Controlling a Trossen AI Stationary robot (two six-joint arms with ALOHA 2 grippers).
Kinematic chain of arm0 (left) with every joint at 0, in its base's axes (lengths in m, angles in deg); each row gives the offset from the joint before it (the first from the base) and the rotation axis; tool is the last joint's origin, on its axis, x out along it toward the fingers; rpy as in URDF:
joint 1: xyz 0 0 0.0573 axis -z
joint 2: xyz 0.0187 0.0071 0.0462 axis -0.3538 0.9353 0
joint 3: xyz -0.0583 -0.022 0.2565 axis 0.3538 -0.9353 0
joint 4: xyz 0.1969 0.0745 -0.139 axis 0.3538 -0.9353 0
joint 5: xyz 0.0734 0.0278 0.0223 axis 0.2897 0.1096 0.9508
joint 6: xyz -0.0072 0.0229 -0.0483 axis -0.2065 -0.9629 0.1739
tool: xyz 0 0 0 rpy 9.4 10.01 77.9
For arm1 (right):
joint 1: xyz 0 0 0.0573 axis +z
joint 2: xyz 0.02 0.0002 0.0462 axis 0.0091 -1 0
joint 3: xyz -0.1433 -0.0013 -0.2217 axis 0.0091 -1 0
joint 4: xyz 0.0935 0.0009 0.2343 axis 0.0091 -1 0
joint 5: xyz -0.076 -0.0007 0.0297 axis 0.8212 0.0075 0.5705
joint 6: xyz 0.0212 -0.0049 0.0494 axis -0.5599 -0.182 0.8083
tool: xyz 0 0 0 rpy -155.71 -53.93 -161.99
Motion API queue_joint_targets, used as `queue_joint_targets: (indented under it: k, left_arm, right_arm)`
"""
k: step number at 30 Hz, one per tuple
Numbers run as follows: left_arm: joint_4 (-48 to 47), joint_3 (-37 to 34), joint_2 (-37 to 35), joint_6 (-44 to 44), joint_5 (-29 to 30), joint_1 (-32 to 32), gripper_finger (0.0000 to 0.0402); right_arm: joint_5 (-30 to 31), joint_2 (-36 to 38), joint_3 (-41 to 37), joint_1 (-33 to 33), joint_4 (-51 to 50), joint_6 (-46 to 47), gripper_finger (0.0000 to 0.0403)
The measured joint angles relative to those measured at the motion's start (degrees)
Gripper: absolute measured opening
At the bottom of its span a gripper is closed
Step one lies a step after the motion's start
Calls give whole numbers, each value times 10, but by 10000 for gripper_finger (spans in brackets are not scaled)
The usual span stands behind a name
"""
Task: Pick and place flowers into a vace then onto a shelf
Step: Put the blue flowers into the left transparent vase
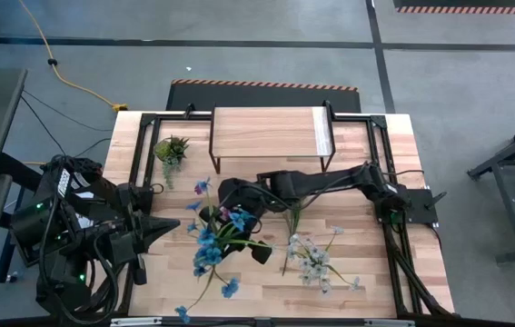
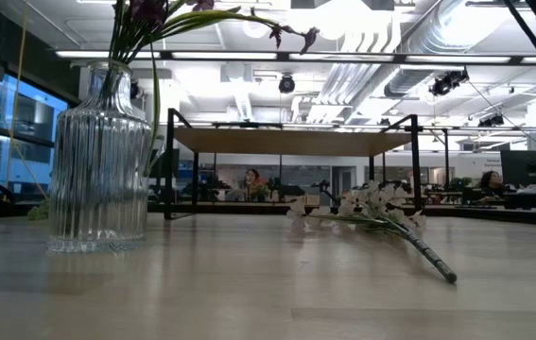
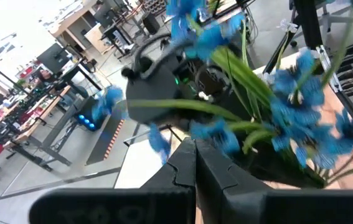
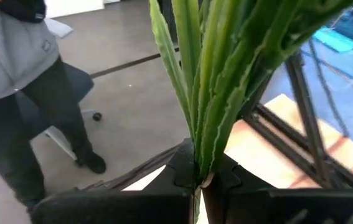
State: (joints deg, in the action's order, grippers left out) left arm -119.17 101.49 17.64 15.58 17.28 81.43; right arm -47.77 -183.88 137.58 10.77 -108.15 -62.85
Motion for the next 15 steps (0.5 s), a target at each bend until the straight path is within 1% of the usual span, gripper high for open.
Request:
queue_joint_targets:
  k: [5,10,15]
  left_arm:
    - [0,0,0,2,-2,0,37]
    - [0,0,0,4,-2,0,37]
    - [0,0,0,3,-2,0,37]
  right_arm:
    - [2,-15,0,0,20,2,0]
    - [42,-16,0,-1,21,-7,0]
    - [49,-16,0,-5,20,-6,0]
